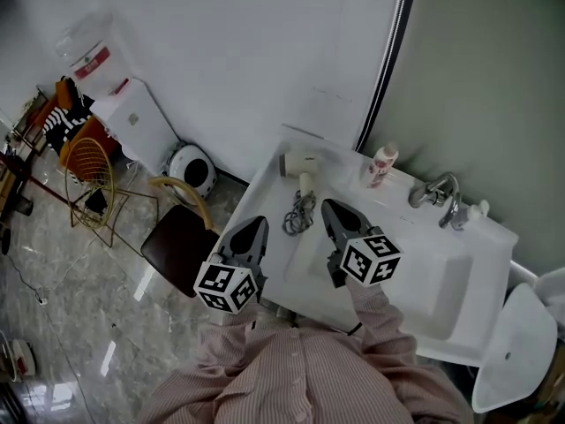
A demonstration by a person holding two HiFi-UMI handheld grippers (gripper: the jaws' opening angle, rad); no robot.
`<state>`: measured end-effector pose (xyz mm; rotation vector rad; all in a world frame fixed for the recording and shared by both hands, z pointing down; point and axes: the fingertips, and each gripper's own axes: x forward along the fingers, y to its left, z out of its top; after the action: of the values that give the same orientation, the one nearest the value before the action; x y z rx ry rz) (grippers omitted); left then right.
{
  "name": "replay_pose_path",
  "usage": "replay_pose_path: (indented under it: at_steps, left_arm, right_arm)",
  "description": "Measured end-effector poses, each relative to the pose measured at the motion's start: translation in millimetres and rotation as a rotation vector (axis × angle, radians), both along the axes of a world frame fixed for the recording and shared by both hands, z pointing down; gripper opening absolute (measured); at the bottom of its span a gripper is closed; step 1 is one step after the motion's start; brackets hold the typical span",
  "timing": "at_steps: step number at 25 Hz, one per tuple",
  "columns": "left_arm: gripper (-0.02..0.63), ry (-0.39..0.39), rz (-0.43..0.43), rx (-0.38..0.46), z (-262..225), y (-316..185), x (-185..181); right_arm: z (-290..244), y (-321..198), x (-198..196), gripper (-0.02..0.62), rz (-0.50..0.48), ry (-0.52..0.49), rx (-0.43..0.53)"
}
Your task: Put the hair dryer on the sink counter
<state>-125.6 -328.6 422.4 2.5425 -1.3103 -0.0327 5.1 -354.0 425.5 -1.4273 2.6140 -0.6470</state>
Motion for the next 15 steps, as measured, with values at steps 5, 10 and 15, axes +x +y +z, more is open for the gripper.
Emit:
replay_pose_path:
  at_steps: [5, 10, 15]
  left_arm:
    - [-0.003, 0.004, 0.000, 0.037, -12.6, 9.9, -2.3]
    - [-0.002, 0.005, -0.014, 0.067, -23.0, 17.9, -9.7]
    - [-0.003, 0.009, -0.034, 0.083, -27.5, 21.9, -17.2]
  right_arm:
    - [-17.7, 17.0, 8.5, 0.006, 0.010, -0.022, 0.048]
    - [-30.7, 30.4, 17.5, 0.006, 0.026, -0.004, 0.097]
    - [-32.5, 37.0, 27.5, 0.006, 0.057, 0.003, 0.111]
